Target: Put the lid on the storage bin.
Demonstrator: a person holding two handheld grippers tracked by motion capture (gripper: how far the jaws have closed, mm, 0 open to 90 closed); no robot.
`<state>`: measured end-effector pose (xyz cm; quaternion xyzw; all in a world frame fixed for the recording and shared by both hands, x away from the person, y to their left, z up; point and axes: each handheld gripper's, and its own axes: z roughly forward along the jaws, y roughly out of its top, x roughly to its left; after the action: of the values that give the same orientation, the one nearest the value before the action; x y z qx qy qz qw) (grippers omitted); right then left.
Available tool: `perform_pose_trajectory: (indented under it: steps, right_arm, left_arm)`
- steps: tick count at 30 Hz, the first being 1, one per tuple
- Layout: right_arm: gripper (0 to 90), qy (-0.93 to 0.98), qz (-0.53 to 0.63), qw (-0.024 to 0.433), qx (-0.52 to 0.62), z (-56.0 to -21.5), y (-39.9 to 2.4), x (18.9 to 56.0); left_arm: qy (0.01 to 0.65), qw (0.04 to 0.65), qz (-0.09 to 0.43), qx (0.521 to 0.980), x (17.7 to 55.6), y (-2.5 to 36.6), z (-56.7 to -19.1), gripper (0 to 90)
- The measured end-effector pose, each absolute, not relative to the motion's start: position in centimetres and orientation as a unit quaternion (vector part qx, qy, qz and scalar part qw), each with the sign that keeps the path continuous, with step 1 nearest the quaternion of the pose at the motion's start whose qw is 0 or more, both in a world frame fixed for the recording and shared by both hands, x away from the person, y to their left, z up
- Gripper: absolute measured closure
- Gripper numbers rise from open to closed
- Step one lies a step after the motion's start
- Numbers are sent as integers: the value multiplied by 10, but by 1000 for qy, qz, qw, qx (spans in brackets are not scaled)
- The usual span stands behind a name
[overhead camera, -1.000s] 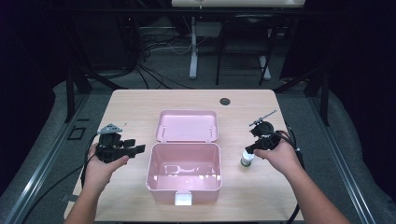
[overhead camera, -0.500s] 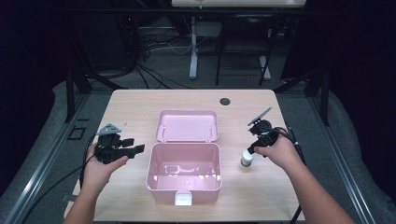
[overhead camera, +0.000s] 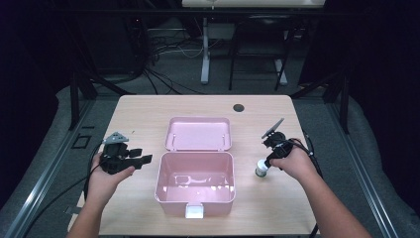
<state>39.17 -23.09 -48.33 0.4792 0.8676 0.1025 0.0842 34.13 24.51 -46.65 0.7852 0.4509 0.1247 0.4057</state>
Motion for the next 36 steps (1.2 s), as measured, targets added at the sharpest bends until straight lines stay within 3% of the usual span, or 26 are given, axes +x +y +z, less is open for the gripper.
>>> perform_pose_trajectory:
  steps: [16,36]
  right_arm:
    - [430,873,99,76,471,-493,-215,396]
    - [475,875,75,57,476,-506,-206,402]
  left_arm:
    - [459,413,126,776,342,247,-466,445]
    - [460,413,123,776,343,247,-468,443]
